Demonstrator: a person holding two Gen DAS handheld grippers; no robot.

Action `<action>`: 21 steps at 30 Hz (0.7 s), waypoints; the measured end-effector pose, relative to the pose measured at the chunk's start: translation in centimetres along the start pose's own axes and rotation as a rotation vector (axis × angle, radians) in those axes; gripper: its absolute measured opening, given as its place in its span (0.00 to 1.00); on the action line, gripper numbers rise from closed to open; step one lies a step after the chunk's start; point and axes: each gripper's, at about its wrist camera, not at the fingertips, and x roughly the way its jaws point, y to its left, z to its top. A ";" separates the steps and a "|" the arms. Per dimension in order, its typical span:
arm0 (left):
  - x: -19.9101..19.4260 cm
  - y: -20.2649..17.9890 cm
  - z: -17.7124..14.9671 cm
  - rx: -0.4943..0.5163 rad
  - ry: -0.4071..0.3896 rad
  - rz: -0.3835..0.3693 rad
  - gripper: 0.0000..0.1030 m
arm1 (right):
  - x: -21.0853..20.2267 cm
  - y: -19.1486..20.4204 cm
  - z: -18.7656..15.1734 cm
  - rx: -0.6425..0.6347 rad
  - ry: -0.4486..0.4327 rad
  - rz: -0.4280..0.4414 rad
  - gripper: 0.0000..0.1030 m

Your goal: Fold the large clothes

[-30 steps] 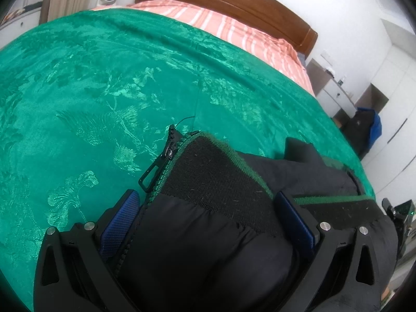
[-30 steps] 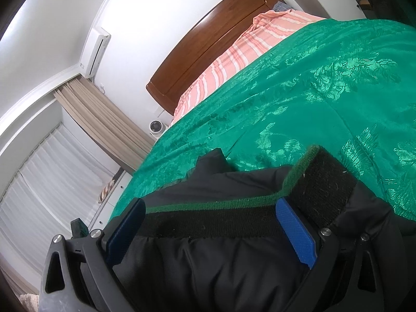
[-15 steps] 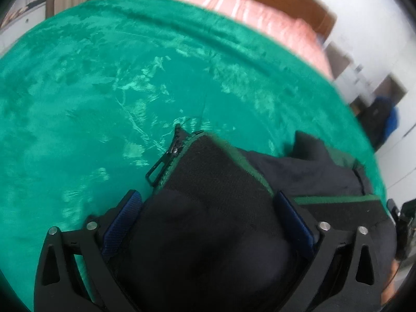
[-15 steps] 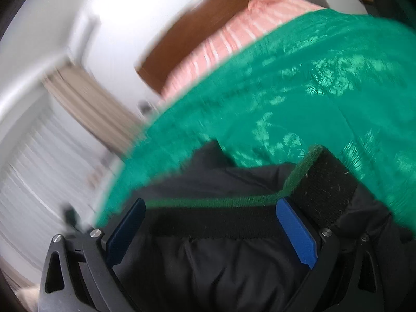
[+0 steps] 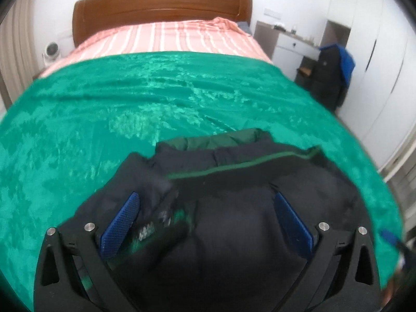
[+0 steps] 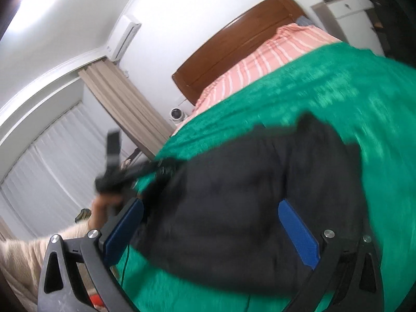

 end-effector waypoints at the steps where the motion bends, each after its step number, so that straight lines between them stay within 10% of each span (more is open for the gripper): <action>1: -0.1 -0.3 0.3 0.020 -0.004 0.022 0.97 | -0.4 -0.2 -1.5 0.005 -0.006 -0.009 0.99; 11: -9.4 0.8 4.4 0.030 -0.156 -0.032 0.99 | -0.5 -0.1 -2.6 -0.099 0.015 -0.021 0.99; 16: -2.1 -4.4 1.4 0.259 -0.004 0.061 0.99 | 0.0 0.8 -2.6 -0.113 0.027 0.027 0.99; 21: 8.6 -1.4 -2.3 0.124 0.150 0.079 1.00 | -0.1 1.9 -3.7 -0.212 0.060 0.004 0.99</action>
